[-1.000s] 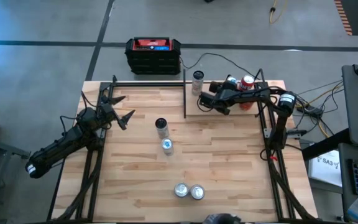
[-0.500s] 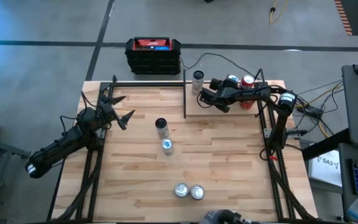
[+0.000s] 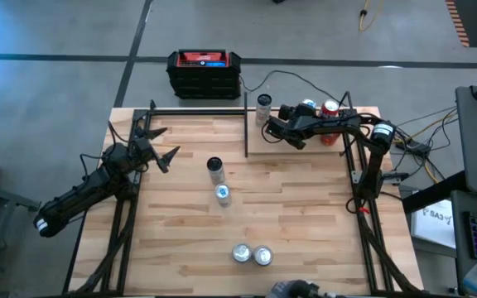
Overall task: Place canned beverage on shelf
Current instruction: Put the right blue soda can on the shelf, then put the right silver soda can on the shelf
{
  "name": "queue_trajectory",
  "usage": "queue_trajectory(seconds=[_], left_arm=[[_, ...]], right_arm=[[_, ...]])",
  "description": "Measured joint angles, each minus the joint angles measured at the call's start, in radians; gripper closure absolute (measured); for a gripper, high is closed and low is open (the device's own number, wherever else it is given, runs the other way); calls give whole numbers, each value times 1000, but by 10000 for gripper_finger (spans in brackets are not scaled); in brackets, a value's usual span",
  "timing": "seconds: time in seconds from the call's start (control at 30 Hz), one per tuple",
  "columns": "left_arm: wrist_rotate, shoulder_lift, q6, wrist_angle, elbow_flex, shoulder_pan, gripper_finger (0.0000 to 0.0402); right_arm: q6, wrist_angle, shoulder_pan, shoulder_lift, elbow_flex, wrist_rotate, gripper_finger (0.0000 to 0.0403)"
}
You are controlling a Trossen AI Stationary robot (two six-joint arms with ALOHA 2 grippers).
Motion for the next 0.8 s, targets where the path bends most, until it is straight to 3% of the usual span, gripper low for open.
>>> queue_trajectory(seconds=[0.63,0.8], left_arm=[[0,0,0,0,0,0,3],[0,0,0,0,0,0,3]], right_arm=[[-155,-37,77,-105,0,-11,74],[-134,-177,121,-181,1,-193,69]])
